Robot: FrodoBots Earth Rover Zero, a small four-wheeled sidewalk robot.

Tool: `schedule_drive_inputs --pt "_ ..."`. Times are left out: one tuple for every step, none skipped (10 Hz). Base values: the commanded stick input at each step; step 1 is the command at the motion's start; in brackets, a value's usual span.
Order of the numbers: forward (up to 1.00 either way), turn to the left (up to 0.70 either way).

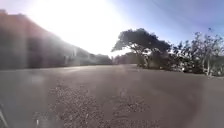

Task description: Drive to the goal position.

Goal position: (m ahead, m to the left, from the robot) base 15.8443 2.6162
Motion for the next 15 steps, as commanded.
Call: schedule_drive_inputs --pt "1.0 0.0" --pt "1.0 0.0" --pt "1.0 0.0" --pt "1.0 0.0" --pt "1.0 0.0" --pt "1.0 0.0" --pt "1.0 0.0" --pt "1.0 0.0" --pt "1.0 0.0" --pt "1.0 0.0" --pt "1.0 0.0" --pt "1.0 0.2" --pt "1.0 0.1" --pt "1.0 0.0" --pt "1.0 0.0"
